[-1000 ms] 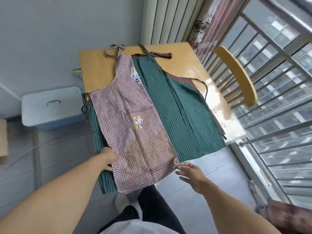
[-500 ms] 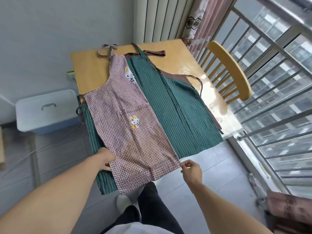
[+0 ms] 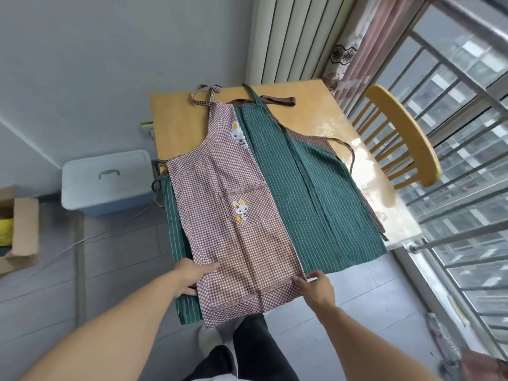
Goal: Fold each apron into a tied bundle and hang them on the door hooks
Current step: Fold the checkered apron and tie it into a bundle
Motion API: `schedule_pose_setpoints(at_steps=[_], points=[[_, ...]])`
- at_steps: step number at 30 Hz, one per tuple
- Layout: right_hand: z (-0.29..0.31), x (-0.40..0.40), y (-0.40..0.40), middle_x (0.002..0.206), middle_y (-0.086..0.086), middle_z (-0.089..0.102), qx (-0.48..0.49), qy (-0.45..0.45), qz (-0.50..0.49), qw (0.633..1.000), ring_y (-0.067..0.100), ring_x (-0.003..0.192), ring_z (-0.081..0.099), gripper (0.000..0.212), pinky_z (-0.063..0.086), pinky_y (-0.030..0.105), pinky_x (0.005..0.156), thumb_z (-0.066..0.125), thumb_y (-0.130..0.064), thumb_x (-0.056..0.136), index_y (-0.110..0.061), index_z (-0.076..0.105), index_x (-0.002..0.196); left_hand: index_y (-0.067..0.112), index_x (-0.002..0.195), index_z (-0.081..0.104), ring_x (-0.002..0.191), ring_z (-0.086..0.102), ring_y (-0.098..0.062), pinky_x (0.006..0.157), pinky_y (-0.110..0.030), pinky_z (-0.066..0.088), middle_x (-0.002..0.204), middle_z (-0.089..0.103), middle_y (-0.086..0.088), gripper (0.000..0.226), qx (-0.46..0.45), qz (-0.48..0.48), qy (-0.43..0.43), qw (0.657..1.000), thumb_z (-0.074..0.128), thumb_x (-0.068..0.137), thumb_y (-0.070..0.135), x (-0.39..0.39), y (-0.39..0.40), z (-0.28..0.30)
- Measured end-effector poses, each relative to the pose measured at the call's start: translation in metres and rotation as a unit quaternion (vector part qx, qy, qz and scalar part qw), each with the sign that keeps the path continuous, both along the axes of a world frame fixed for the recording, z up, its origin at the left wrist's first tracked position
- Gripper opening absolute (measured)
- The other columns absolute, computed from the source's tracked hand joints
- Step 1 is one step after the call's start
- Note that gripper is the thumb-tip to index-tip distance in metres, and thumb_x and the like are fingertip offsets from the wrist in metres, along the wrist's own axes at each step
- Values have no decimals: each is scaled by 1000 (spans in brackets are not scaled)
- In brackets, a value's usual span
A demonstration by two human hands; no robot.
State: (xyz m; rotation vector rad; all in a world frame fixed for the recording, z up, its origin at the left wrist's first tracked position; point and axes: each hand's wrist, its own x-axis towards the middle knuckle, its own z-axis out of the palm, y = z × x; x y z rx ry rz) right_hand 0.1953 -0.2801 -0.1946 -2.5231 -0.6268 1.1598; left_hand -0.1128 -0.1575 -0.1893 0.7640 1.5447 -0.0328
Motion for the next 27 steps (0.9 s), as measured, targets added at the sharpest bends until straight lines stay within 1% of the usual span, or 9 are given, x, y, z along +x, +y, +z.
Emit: schedule_pose_setpoints(at_steps=[4,8,11,13,16,18,21,23,27], points=[[6,-4,6,83,8,73,61,104,-19,992,27,85,68,26,57,40,77,73,-25,91,-3,63,82,12,112,67,99,71,-22,82,-39,63,107,75,-4,35,-42,-74,-15,996,84,82,17,-6,-2,3],[40,-18,29,95,19,72,127,189,-54,972,27,87,63,18,47,40,80,52,-9,90,9,57,88,14,107,59,79,76,-19,59,-26,60,96,73,-3,40,-11,-178,52,983,82,83,37,0,0,10],[75,-43,47,94,9,77,191,220,34,956,32,91,70,21,54,44,83,48,-2,91,-3,68,86,5,98,58,55,72,-14,44,-23,52,79,72,-6,65,-7,-253,135,958,77,76,62,-1,6,16],[97,-68,55,109,-7,77,232,218,155,935,12,103,71,36,56,32,91,51,-1,92,-24,77,98,1,100,62,44,66,-13,41,-23,50,73,69,-8,73,33,-271,176,946,72,76,69,-4,17,23],[103,-104,63,147,-25,49,254,131,379,880,-18,127,45,32,42,15,108,55,-8,84,-35,68,96,3,92,61,52,69,-19,56,-33,62,78,71,-15,55,138,-136,135,972,61,92,58,-3,41,27],[89,-125,67,150,-30,38,244,86,506,823,-11,135,41,16,33,13,113,53,-16,80,-17,67,88,7,91,61,79,73,-27,78,-42,63,94,72,-13,57,148,-33,56,987,54,94,63,-4,59,25],[52,-151,56,157,-19,39,206,67,606,765,5,147,34,26,28,27,122,50,-23,82,-12,69,97,13,114,70,108,67,-27,103,-42,48,118,71,-3,101,120,42,-22,992,49,63,98,-10,77,3],[29,-159,50,159,-13,38,162,72,650,739,8,151,28,32,22,32,125,52,-25,87,-13,71,109,15,139,57,121,60,-27,105,-38,43,137,63,-4,113,87,108,-60,988,59,59,94,-13,78,-17],[21,-159,47,158,-14,40,97,103,661,737,9,148,30,35,28,33,121,63,-38,96,-13,70,120,8,137,53,105,67,-29,90,-40,55,128,67,-13,81,73,221,-97,968,80,76,54,-12,74,-15]])
